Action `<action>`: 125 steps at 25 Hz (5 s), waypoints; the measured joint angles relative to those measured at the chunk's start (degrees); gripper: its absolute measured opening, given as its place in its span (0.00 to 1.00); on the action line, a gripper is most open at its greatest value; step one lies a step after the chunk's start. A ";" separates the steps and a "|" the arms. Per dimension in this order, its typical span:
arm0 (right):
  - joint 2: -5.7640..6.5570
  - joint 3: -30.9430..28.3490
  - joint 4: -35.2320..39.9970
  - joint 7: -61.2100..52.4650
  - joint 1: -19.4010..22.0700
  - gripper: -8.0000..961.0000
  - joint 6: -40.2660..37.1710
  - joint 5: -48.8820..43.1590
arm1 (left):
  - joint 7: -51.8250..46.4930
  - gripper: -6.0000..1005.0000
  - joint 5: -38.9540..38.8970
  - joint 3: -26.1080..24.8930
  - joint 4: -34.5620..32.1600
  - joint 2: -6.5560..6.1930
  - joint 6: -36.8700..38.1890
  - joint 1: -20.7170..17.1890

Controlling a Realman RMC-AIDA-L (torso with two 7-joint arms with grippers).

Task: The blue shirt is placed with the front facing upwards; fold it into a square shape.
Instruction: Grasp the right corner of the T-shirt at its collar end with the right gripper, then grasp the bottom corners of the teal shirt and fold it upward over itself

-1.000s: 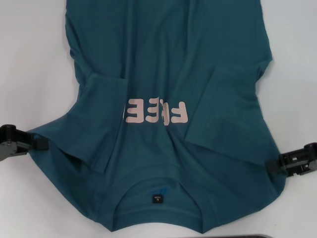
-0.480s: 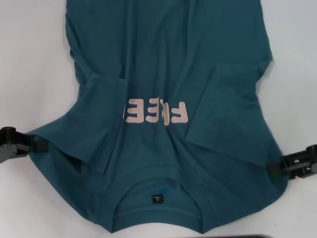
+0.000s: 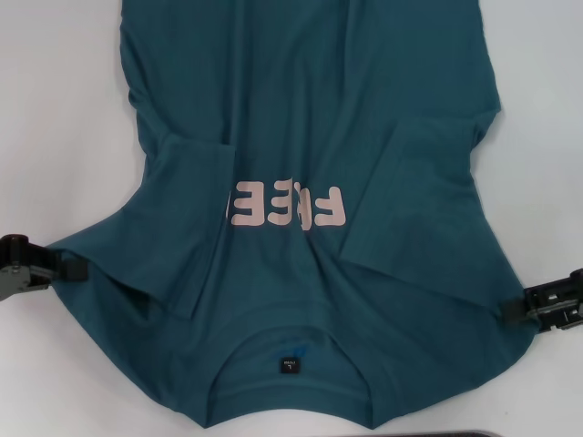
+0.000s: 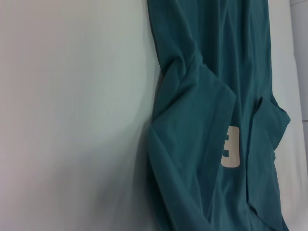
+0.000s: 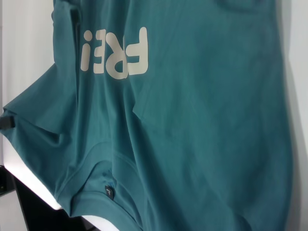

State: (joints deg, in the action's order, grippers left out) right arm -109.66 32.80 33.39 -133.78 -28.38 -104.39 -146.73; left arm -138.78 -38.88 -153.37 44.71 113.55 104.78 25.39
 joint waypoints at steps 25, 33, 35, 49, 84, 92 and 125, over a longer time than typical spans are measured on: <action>-0.91 -0.09 -0.81 -1.24 -1.00 0.86 2.98 -0.26 | 0.00 0.02 -0.05 0.09 -0.07 -0.01 0.09 0.05; -0.89 -0.31 -0.32 -0.58 -0.60 0.69 2.52 -0.10 | -0.13 0.02 -0.05 0.09 -0.02 0.11 0.27 0.10; -0.79 -0.37 -0.28 -0.52 -0.52 0.61 2.44 -0.10 | -0.16 0.02 -0.05 0.09 0.00 0.11 0.32 0.06; 0.14 0.33 0.49 -0.33 -0.52 0.04 1.40 -1.58 | -0.16 0.02 0.26 0.35 -0.14 -0.28 0.66 -0.06; 1.45 -2.81 11.72 -0.14 -2.57 0.08 -8.23 3.53 | 1.59 0.02 -5.48 1.29 3.45 -0.01 9.46 3.76; 2.82 -9.48 11.85 -5.05 -5.91 0.09 -1.79 8.41 | -11.72 0.02 -5.70 -0.87 0.14 -0.35 -4.41 13.25; -0.54 3.33 10.24 -0.82 -12.78 0.13 44.73 18.20 | -14.79 0.02 -7.04 8.86 -7.23 3.19 -51.92 23.63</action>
State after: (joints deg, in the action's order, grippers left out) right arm -110.20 36.12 43.63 -134.60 -41.17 -59.67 -128.53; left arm -153.57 -45.92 -144.51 37.48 116.74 52.85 49.03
